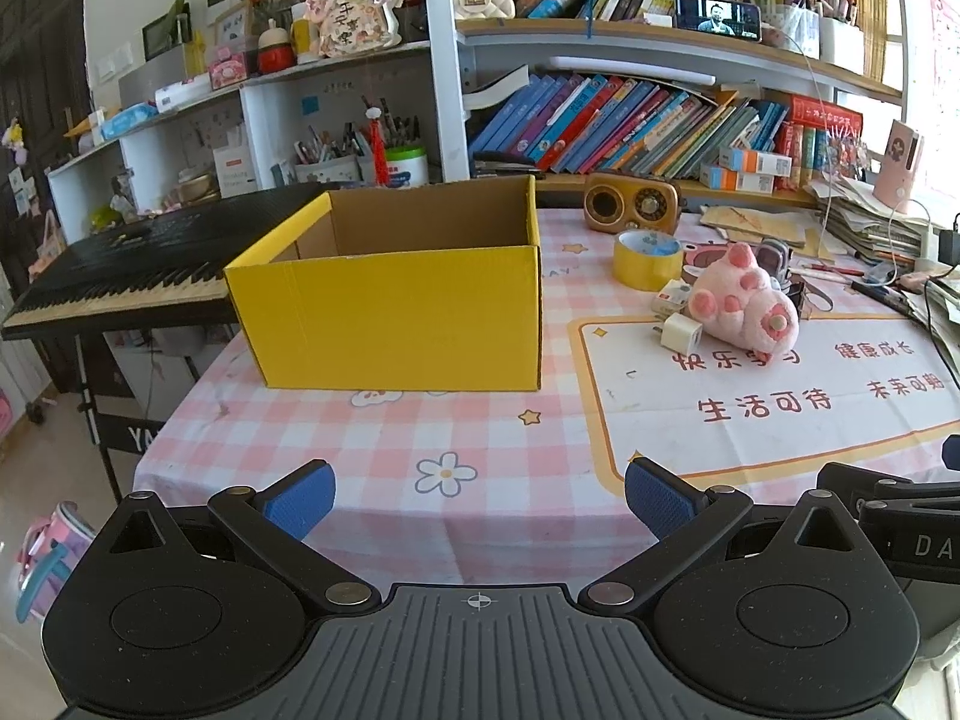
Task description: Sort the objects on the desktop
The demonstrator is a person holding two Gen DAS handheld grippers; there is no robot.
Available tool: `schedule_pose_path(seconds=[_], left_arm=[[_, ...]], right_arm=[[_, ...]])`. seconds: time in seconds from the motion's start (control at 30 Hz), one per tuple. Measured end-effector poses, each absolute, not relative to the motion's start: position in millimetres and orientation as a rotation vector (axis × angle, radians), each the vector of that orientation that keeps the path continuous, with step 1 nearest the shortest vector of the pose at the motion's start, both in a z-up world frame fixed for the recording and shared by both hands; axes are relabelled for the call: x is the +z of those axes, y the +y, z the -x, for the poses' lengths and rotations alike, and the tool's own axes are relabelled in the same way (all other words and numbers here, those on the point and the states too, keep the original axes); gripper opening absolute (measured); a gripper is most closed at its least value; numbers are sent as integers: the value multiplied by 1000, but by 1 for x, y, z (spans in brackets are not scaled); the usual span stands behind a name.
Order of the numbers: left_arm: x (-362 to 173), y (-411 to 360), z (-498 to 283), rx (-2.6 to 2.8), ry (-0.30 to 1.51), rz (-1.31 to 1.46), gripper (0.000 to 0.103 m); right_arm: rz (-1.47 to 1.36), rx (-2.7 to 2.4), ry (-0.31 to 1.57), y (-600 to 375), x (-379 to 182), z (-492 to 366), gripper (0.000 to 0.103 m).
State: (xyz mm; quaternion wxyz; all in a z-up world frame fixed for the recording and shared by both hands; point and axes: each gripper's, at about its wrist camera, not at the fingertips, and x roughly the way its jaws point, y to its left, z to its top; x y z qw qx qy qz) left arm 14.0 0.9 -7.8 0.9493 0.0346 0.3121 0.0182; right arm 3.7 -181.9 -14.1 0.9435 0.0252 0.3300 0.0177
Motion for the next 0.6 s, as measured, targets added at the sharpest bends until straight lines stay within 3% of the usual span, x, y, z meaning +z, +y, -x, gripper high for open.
schedule_pose_path(seconds=[0.6], left_arm=[[-7,2,-18,22,642,-61,103]], right_arm=[[-48,35,673,-182,-14,-5,103]])
